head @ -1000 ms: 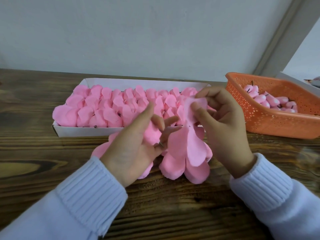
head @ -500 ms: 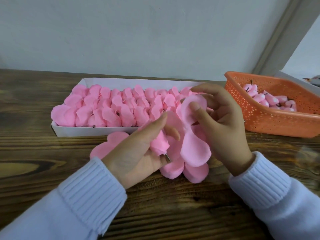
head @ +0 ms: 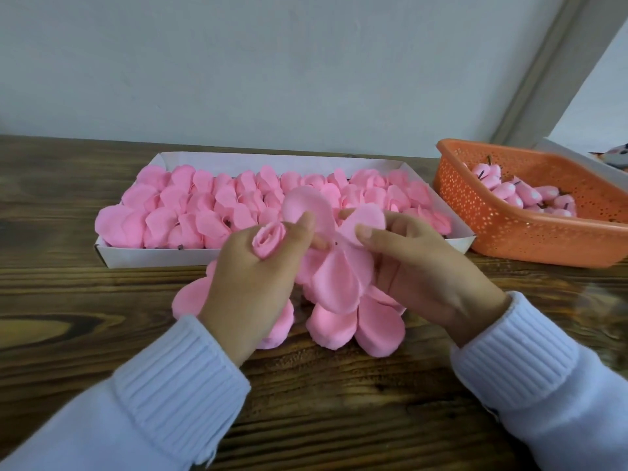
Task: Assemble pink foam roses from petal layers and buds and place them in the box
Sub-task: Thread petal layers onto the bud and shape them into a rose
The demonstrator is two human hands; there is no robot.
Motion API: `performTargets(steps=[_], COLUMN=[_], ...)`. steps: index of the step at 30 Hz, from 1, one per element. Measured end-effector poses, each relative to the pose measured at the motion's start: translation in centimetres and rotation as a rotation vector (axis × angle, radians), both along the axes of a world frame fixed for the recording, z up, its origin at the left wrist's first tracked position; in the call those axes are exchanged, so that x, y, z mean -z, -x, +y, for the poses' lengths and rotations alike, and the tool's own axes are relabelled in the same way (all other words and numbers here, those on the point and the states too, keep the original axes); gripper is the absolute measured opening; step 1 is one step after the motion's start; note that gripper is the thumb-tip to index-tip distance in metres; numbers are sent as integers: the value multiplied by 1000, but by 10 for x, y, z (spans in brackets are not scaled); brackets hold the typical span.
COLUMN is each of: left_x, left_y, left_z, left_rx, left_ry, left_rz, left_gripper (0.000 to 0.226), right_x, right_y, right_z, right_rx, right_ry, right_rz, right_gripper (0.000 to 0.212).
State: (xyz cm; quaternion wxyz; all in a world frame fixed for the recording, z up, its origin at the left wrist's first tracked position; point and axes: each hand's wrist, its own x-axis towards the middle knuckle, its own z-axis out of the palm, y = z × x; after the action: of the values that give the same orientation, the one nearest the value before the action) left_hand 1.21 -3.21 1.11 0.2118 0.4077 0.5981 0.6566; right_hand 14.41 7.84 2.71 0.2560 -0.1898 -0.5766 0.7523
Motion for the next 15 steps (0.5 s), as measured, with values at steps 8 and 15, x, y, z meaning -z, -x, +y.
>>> performTargets(steps=[8,15], left_x=[7,-1], left_y=[1,-2], left_z=[1,6], left_rx=[87,26], left_ry=[-158,-21], left_rz=[464,102], left_gripper=[28,31], right_x=[-5,0], right_y=[-5,-3], right_z=[-8,-13], right_rx=[39,207], right_ry=[-386,-289], right_rz=[-167,-231], right_gripper=[13,13])
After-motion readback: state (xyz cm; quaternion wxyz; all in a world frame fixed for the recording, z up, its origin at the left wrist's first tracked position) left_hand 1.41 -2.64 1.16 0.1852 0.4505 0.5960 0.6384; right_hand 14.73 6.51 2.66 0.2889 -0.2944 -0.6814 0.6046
